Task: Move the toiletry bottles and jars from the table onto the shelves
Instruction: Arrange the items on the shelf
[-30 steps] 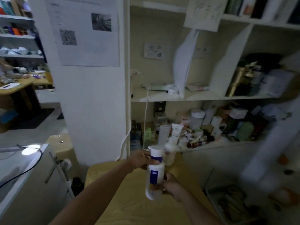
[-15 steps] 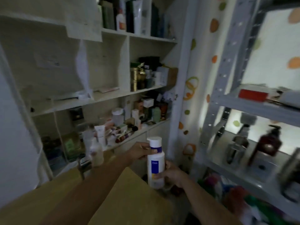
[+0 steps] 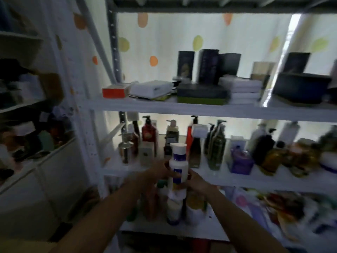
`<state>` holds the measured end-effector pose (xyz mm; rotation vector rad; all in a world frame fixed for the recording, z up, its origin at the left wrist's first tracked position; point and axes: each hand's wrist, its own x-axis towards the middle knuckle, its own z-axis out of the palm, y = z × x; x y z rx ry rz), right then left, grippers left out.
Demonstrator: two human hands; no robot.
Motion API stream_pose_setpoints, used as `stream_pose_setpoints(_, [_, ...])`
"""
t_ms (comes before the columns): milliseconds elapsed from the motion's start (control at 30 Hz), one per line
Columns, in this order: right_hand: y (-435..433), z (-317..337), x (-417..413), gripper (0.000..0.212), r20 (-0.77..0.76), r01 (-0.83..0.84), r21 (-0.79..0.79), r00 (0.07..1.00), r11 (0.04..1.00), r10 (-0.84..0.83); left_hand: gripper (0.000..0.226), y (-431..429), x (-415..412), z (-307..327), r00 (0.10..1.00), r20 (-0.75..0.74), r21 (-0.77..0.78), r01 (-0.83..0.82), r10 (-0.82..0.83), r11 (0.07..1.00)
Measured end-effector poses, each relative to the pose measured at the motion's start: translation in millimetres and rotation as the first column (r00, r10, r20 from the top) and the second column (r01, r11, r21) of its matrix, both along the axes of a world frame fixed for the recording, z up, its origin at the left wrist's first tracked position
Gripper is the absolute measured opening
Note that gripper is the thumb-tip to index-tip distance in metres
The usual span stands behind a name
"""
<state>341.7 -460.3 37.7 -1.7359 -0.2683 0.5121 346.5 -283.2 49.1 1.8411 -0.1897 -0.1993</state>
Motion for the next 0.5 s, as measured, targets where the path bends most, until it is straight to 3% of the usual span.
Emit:
stream_pose_setpoints(167, [-132.4, -0.1, -7.6, 0.053, -0.027, 0.193, 0.105, 0.981, 0.976, -0.191, 0.049, -142.0, 31.2, 1.8, 0.953, 0.004, -0.067, 0.303, -0.304, 0.950])
stream_pose_setpoints(233, [-179.4, -3.8, -15.4, 0.062, -0.046, 0.275, 0.117, 0.961, 0.954, -0.272, 0.053, -191.2, 35.4, 3.0, 0.937, -0.018, -0.060, 0.347, -0.348, 0.936])
stream_pose_setpoints(500, [-317.9, -7.0, -49.3, 0.050, -0.088, 0.603, 0.082, 0.797, 0.793, -0.597, 0.044, -362.6, 49.4, -2.1, 0.810, 0.011, 0.011, 0.586, -0.586, 0.810])
